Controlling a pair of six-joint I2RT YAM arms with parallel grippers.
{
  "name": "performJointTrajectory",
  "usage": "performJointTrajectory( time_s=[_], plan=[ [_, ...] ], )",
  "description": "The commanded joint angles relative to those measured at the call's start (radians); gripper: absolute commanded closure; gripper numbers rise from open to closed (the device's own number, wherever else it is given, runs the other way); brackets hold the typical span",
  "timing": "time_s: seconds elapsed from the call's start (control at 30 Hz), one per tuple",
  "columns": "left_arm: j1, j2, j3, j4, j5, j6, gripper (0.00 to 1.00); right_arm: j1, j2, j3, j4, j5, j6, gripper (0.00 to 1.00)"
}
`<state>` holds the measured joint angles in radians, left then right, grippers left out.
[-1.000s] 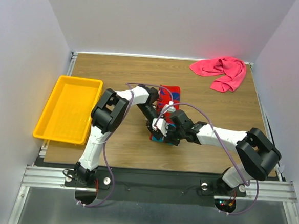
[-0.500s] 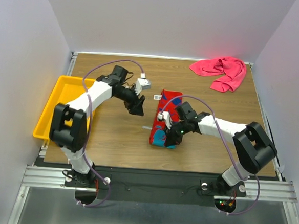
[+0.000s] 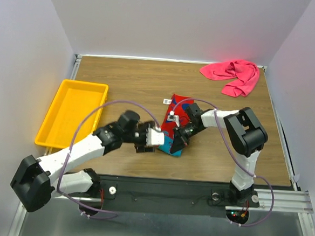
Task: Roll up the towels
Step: Roll the towel
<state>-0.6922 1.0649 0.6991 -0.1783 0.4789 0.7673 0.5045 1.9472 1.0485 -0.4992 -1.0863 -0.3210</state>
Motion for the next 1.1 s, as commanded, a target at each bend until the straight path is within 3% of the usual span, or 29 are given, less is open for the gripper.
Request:
performJointTrajectory(
  time_s=[0.0,0.23,0.63,0.83,0.97,1.07],
  plan=[
    [-0.142,-0.017,-0.105,0.172,-0.198,0.136,0.20,-0.024,0.058,0.048,-0.056,-0.107,0.008,0.99],
    [-0.334,0.090,-0.194,0.387,-0.290,0.256,0.20,-0.041,0.128,0.084,-0.096,-0.113,0.008,0.97],
    [-0.357,0.283,-0.174,0.479,-0.350,0.363,0.29,-0.043,0.194,0.137,-0.174,-0.132,-0.024,0.95],
    [-0.359,0.391,-0.150,0.482,-0.407,0.351,0.51,-0.047,0.193,0.156,-0.219,-0.129,-0.065,0.92],
    [-0.359,0.417,-0.069,0.324,-0.356,0.297,0.71,-0.053,0.184,0.182,-0.242,-0.113,-0.078,0.89],
    [-0.359,0.409,-0.030,0.210,-0.269,0.261,0.83,-0.067,0.158,0.209,-0.256,-0.077,-0.082,0.69]
  ],
)
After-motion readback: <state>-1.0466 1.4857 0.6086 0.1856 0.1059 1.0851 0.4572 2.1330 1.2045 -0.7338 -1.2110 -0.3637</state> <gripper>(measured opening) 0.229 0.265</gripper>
